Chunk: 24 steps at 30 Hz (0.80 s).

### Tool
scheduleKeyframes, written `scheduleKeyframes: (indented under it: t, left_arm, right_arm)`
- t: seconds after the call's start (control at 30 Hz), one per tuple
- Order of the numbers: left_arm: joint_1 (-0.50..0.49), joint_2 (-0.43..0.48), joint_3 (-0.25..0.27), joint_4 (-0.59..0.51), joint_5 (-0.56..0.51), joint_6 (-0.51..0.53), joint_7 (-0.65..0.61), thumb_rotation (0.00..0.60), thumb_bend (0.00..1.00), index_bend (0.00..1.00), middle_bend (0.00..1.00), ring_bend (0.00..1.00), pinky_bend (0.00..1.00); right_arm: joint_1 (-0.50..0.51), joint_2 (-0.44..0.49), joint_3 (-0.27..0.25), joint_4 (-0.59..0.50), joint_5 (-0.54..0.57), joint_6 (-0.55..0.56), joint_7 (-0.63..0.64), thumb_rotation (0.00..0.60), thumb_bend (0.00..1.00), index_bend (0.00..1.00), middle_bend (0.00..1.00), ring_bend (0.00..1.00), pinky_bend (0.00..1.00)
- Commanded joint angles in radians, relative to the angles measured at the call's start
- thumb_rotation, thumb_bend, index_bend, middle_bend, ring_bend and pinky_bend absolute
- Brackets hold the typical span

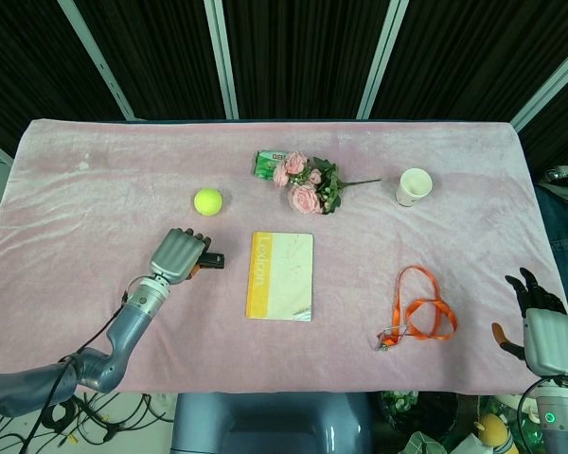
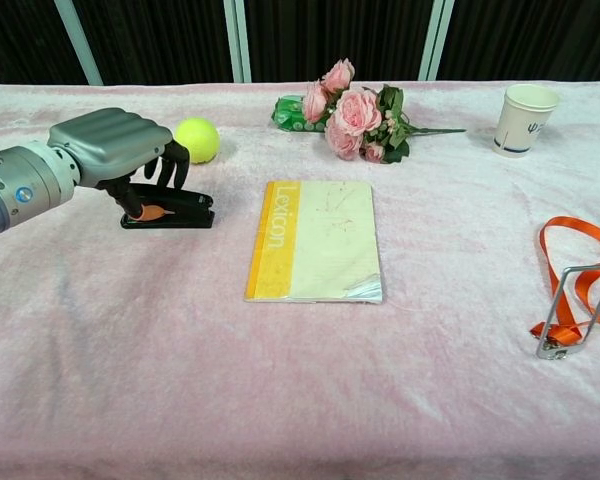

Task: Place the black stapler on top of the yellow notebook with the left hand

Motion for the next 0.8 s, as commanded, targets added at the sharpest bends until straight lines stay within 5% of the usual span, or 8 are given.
scheduleKeyframes:
  t: [0.03,0.5,0.8]
  left_arm:
    - [0.0,0.004,-0.003,-0.005,-0.001,0.0,0.002,0.6,0.41,0.49,0.57,0.42,0.59]
    - [-0.077,0.021,-0.115,-0.096,0.002,-0.006,-0.018,0.6,0.41,0.51,0.57,0.42,0.59]
    - [-0.196,-0.068,-0.188,-0.075,-0.068,-0.089,0.033,0.6,0.41,0.51,0.57,0.42,0.59]
  right_arm:
    - [0.0,0.0,-0.001,0.0,0.0,-0.001,0.0,0.6,0.23,0.18,0.06,0.19,0.21]
    - [0.0,0.0,-0.001,-0.001,-0.002,0.0,-0.002,0.6,0.23,0.18,0.06,0.19,0.21]
    - [-0.001,0.003,0.003,0.0,0.005,0.002,0.006,0.6,0.23,0.18,0.06,0.19,0.21]
